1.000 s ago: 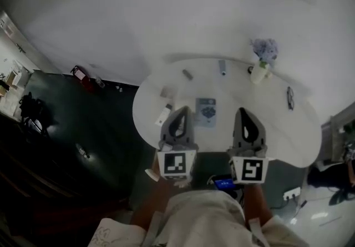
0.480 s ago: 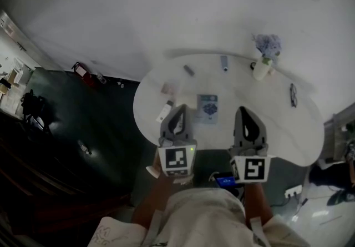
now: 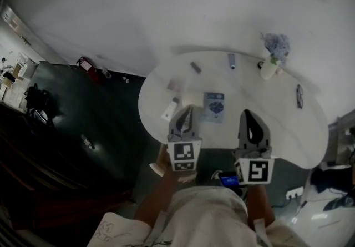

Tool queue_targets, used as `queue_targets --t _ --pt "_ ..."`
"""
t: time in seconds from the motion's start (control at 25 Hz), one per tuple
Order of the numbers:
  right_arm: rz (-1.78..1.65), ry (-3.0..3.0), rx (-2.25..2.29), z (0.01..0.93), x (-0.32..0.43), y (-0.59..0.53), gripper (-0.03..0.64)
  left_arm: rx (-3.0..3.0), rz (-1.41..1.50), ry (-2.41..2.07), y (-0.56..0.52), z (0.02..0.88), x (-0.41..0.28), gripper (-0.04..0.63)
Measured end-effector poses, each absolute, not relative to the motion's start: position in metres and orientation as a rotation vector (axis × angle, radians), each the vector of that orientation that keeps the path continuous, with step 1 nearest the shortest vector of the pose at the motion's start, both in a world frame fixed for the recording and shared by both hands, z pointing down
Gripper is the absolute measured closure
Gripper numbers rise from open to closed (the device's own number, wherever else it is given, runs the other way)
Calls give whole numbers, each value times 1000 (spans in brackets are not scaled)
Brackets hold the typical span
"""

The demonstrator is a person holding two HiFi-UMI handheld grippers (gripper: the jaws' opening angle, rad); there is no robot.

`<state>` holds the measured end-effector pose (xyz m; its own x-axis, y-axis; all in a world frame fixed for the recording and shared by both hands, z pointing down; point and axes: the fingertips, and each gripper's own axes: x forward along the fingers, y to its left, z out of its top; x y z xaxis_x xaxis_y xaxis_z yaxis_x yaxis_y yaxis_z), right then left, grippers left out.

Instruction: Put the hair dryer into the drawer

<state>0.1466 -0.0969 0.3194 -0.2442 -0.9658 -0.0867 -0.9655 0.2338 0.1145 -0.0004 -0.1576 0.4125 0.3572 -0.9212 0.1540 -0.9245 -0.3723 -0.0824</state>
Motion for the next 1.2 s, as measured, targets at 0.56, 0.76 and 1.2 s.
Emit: queue_targets --t 0.56,0.76,1.2 --pt "-187 -2440 1916 330 152 -100 612 2409 457 -1665 -179 478 -5 478" --pt "-173 -2425 1920 335 155 -102 612 2349 527 -1607 -186 505 -6 414" --pt "-131 -2398 1919 347 160 -106 612 2171 694 -1454 -200 575 -6 327"
